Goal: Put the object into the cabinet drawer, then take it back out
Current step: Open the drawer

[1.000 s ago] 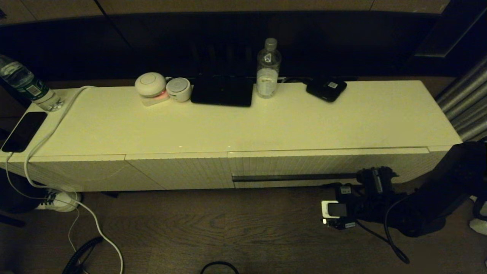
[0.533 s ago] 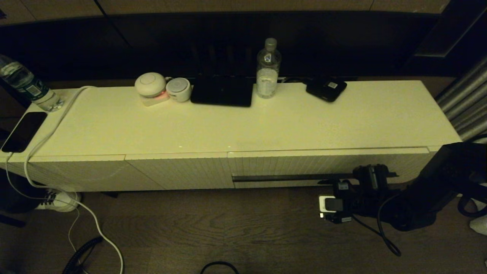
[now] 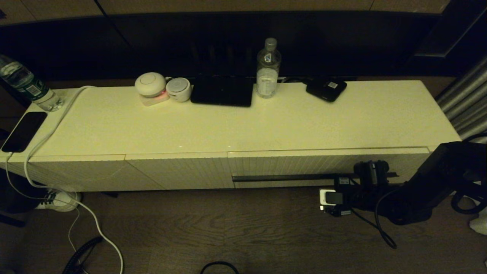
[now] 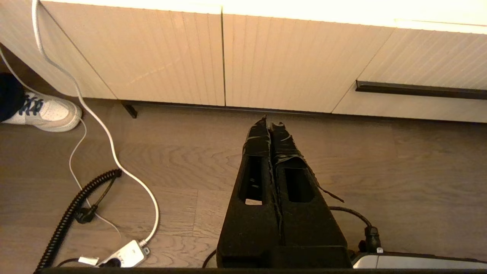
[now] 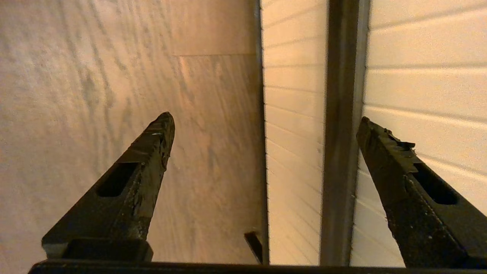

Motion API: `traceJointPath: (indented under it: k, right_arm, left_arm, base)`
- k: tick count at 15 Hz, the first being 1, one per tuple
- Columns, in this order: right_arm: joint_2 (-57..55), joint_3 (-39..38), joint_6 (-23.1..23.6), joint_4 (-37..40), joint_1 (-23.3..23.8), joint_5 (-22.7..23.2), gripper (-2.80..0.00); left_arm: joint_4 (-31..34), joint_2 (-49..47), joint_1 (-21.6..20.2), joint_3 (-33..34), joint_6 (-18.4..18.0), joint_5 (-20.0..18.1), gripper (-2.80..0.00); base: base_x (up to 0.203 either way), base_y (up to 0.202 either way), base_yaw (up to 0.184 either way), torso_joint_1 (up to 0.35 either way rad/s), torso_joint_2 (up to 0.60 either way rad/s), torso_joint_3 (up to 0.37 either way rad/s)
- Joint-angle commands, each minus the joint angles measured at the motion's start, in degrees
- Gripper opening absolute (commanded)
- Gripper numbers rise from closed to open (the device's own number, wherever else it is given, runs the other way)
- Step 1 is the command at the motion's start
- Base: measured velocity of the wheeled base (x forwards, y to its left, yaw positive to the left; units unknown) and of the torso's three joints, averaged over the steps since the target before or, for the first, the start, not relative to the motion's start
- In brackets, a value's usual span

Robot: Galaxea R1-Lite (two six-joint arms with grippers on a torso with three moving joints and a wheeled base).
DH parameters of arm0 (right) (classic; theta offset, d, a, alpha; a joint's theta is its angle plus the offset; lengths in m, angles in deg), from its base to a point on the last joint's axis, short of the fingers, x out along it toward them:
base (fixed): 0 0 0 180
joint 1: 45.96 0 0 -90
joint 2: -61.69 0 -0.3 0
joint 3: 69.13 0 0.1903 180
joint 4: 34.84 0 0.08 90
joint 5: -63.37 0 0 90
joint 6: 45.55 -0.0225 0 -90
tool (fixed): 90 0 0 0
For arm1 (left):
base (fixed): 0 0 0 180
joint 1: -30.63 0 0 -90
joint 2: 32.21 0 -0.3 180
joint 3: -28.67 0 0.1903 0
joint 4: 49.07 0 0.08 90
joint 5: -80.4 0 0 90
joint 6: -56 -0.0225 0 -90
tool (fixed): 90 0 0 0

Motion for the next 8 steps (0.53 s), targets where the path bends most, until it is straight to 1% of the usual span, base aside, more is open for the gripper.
traceJointPath:
  k: [1, 8]
  right_arm:
    - [-0.4, 1.2, 0.4, -0.3, 0.1, 0.2, 0.0]
    - [-4.2, 4.5, 0.4, -1.5, 0.5, 0.2, 0.0]
  left_arm:
    - [0.0, 0.1, 0.0, 0.0, 0.0, 0.0, -2.8]
    - [0.0, 0.1, 0.0, 0.0, 0.0, 0.0, -2.8]
  base:
    - [0.0, 0.0, 0.0, 0.0, 0.0, 0.0]
    - [0.0, 0.0, 0.0, 0.0, 0.0, 0.0]
